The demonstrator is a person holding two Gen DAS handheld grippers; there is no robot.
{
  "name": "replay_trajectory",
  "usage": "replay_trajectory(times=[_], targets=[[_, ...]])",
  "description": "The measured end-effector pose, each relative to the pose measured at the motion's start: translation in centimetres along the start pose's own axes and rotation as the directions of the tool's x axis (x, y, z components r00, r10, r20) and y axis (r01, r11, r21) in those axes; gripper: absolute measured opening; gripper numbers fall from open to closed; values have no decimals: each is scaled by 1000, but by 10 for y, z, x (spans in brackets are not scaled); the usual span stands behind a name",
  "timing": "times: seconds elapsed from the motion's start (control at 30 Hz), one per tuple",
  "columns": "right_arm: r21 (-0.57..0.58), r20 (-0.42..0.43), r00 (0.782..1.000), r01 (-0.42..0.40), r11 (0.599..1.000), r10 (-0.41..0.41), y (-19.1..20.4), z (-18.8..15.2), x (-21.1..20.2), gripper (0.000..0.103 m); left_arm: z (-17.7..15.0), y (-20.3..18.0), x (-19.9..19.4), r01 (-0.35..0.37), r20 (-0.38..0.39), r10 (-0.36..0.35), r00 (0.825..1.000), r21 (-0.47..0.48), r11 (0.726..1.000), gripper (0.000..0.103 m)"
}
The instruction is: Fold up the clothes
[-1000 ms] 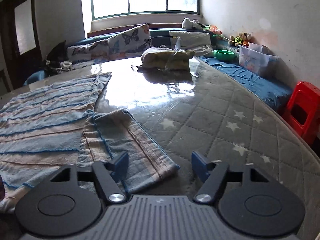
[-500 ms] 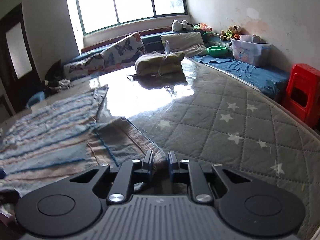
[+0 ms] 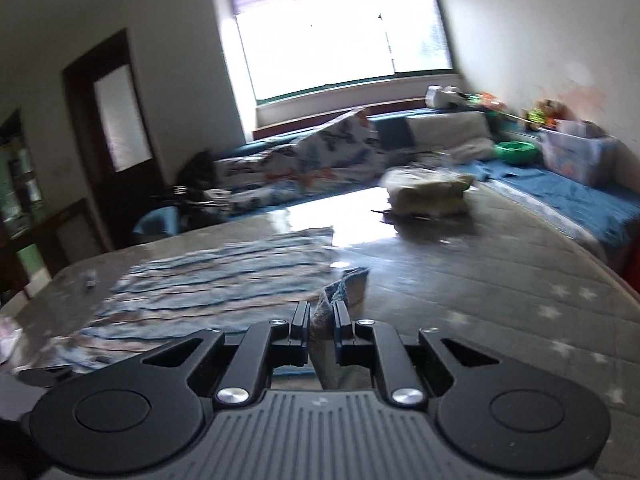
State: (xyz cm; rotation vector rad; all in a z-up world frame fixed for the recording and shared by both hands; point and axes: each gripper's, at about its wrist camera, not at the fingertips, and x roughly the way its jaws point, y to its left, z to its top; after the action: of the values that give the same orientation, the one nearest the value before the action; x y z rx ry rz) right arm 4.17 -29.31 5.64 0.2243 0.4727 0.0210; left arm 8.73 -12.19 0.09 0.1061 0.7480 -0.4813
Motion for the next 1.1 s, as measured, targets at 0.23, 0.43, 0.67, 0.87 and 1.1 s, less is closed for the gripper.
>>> replay_trajectory(times=[0.23,0.43,0.67,0.87,1.1], targets=[[-44,-85,990,-119,992,115,46,-10,26,11,-5,17,-6,-16,6,16,1000,-47,999,103],[-43,-173,969,-187,981,177,63,-24,45,20,-7,26,-9,-29,10,30,999,-66,997,103],[-122,-183,981,-83,989,60,36,-7,61,20,4,21,-7,-41,28,42,999,-52,998,103],[-196,-219,976,-58,979,14,18,4,98,20,18,1,6,-44,32,43,999,10,999,103],[-252,-273,962,-84,964,12,20,0,131,20,26,-16,28,-63,16,61,998,86,994,103]])
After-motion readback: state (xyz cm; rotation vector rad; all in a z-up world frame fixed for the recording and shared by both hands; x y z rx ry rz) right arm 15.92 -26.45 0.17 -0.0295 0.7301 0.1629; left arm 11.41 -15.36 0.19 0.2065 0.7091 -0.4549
